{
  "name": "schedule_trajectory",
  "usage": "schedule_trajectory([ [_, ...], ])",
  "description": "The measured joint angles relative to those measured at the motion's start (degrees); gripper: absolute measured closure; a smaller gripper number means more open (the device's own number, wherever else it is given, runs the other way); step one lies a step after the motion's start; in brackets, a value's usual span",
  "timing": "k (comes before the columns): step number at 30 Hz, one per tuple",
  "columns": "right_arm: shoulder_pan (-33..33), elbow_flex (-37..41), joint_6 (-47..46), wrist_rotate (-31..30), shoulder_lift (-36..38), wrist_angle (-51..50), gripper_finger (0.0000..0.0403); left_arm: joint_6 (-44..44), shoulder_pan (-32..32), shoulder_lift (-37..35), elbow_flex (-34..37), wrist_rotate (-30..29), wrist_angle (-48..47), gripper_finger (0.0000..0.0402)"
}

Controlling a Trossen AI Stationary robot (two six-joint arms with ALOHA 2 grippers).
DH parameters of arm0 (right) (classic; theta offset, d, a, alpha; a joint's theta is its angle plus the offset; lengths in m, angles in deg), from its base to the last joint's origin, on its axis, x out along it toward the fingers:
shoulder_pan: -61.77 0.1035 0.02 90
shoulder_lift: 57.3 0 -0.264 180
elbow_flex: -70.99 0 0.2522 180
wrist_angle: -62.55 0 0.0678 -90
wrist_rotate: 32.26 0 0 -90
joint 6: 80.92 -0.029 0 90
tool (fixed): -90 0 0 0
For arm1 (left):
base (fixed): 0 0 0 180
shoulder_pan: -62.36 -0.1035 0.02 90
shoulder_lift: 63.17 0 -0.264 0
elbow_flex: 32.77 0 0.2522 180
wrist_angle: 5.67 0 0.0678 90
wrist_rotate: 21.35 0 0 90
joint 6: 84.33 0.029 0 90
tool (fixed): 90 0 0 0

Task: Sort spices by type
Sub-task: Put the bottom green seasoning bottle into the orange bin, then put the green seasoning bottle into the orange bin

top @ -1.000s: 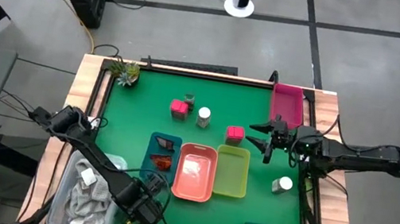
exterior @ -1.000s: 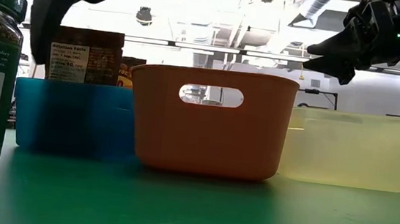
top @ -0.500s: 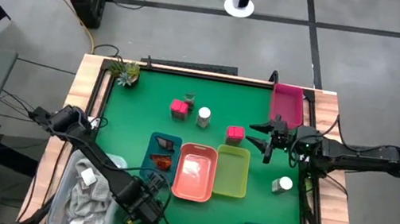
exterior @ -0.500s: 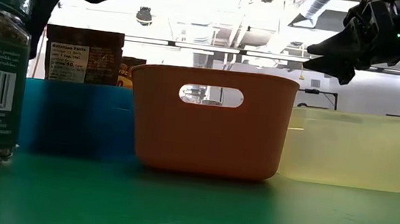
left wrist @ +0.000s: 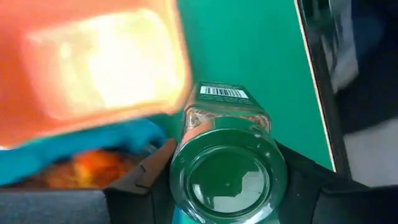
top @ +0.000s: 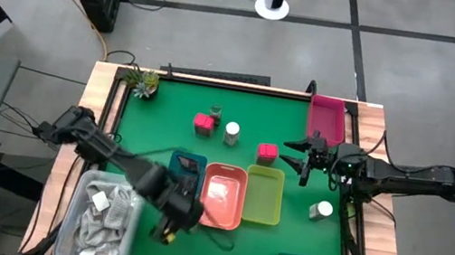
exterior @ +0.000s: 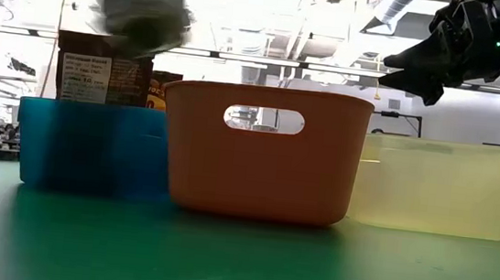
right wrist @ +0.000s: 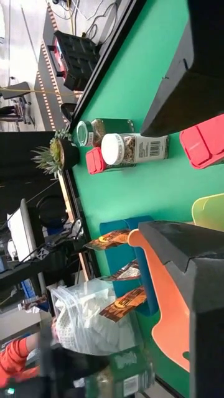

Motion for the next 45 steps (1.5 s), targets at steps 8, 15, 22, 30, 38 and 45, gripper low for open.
schedule_trajectory([
  [8, -0.02, 0.00, -0.65, -0.02, -0.41, 0.37, 0.0143, 5.05, -12.32, 2.00, -0.16, -2.57, 1.47, 0.0212],
  [15, -0.18, 0.00, -0.58, -0.02, -0.79, -0.04, 0.0143, 9.34, -21.78, 5.28, -0.12, -1.23, 4.75, 0.0212],
  [22, -1.53, 0.00, -0.51, -0.02, -0.70, -2.20, 0.0143, 13.83, -24.84, 9.37, -0.10, 4.34, 6.89, 0.0212],
  [30, -3.12, 0.00, -0.41, -0.02, -0.68, -3.21, 0.0143, 17.29, -24.44, 11.15, -0.10, 4.66, 6.96, 0.0174],
  [38, -3.04, 0.00, -0.42, 0.00, -0.68, -3.25, 0.0143, 16.67, -24.40, 10.78, -0.10, 4.84, 7.40, 0.0064],
  [45, -3.01, 0.00, -0.45, 0.00, -0.68, -3.19, 0.0143, 16.44, -24.92, 6.93, -0.10, 1.65, 5.73, 0.0085],
])
